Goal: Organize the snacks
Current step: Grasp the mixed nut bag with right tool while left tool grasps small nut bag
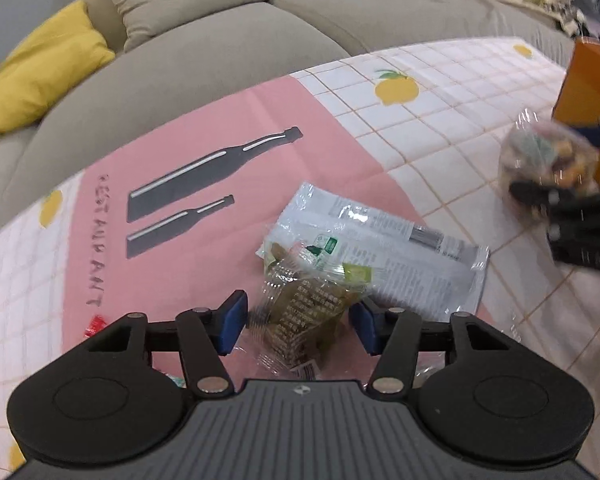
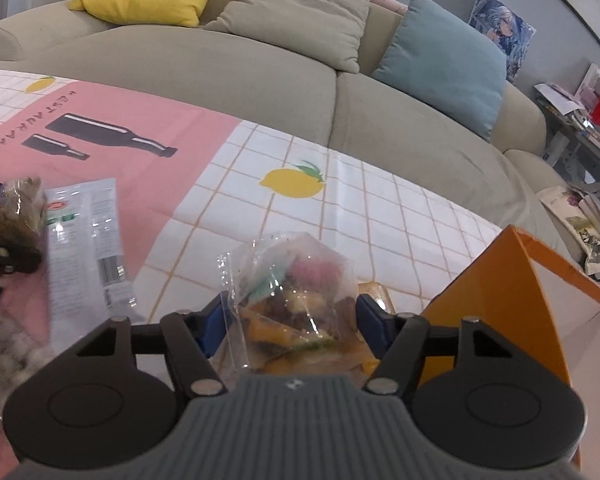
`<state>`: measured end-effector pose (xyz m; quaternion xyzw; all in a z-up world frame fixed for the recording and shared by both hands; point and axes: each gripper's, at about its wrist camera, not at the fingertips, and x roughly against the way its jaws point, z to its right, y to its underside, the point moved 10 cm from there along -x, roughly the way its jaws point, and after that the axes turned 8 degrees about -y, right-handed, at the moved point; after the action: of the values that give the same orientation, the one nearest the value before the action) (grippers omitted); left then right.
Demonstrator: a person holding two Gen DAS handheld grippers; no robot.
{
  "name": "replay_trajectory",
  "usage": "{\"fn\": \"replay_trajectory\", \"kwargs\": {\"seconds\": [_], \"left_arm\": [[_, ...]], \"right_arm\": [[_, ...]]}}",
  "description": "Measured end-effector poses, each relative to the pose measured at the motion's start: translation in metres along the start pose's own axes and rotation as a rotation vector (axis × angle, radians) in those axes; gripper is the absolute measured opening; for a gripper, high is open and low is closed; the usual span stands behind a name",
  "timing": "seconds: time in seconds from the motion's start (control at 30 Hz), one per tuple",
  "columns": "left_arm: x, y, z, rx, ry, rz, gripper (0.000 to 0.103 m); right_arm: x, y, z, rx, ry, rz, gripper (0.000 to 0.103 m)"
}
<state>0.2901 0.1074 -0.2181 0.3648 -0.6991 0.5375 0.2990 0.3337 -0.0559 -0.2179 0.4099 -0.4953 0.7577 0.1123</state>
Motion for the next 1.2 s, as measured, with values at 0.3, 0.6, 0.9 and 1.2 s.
{"fn": "replay_trajectory", "kwargs": {"seconds": [0.3,0.6,0.9,1.2], "left_arm": [[0.01,0.002,-0.001,0.031,-0.006,-0.011,0.054],[0.052,0.001,0.004,0.094,0.021,0.016,0.049],[0.114,0.016,0.024,0.197,0.107,0.007,0.048],[0.176,0.037,0.047,0.231,0.141,0.019,0.048]], "right_arm": [[0.021,0.012,-0.013,-0.013,-0.053,-0.008,0.062],[0.064,0.021,-0.023,-0.054,-0.105,-0.003,0.06],[0.119,0.032,-0.033,-0.077,-0.148,0.0,0.059],[0.183,0.042,-0.04,-0.085,-0.184,0.038,0.059]]}}
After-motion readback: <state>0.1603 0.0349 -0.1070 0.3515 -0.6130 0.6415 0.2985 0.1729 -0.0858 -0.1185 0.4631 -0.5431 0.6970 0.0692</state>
